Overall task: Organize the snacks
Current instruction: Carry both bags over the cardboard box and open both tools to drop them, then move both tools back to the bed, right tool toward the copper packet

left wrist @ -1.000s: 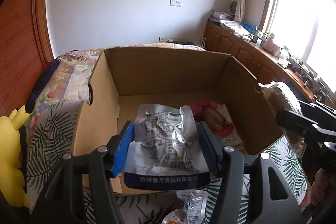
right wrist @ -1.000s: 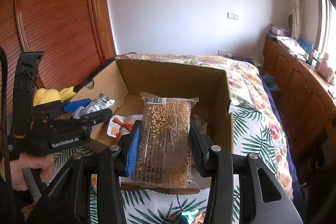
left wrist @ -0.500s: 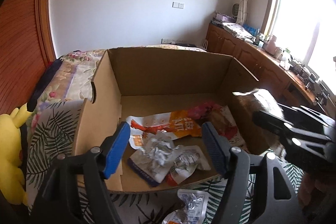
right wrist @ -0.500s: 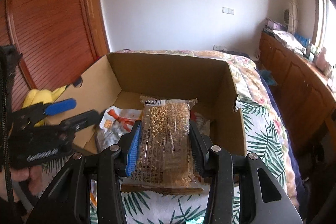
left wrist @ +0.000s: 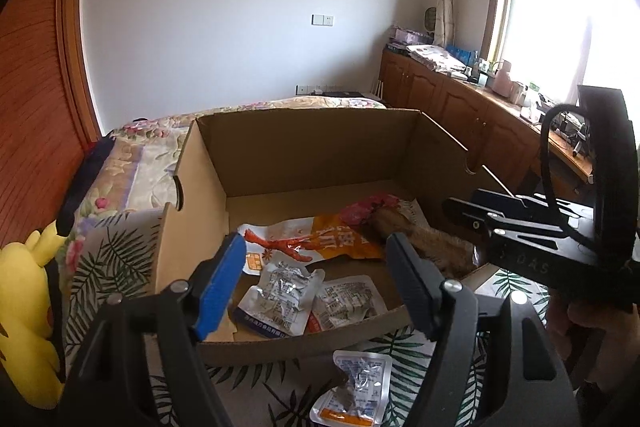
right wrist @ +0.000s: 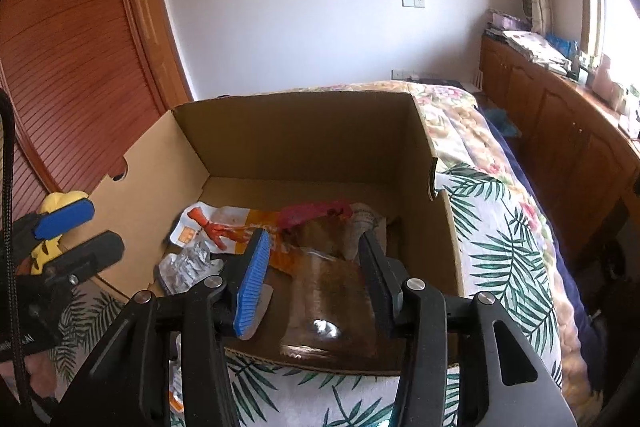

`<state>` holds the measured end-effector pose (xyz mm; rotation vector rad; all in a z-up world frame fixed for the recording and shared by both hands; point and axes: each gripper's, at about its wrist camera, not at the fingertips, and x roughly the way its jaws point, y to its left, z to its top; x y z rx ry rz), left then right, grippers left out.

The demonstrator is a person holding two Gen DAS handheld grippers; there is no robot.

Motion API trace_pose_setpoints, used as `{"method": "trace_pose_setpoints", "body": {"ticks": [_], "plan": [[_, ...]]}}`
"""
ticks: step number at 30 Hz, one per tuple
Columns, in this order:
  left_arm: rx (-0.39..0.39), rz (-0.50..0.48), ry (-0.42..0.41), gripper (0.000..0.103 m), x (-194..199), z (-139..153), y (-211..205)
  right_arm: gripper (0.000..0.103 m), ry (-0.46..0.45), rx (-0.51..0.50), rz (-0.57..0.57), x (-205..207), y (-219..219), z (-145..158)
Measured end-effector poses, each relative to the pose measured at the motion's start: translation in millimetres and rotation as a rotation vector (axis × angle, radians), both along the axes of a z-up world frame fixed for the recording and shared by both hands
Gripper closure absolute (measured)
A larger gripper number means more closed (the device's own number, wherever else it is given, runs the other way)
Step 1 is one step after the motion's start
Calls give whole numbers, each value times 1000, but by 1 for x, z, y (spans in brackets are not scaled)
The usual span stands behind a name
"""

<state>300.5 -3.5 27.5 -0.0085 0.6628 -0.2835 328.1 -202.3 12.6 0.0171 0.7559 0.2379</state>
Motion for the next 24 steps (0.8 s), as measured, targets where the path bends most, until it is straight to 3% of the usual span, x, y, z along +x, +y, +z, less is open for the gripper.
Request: {"method": "trace_pose_setpoints", "body": {"ticks": [7, 14, 24], "plan": [[11, -19, -34, 30, -22, 7, 7, 56, -57, 10, 73, -33, -9, 16], [36, -61, -87, 30, -65, 11, 21, 55, -133, -9, 147, -98, -26, 30], [45, -83, -31, 29, -104, -34, 48, 54, -57, -24, 169, -152, -47, -25]]}}
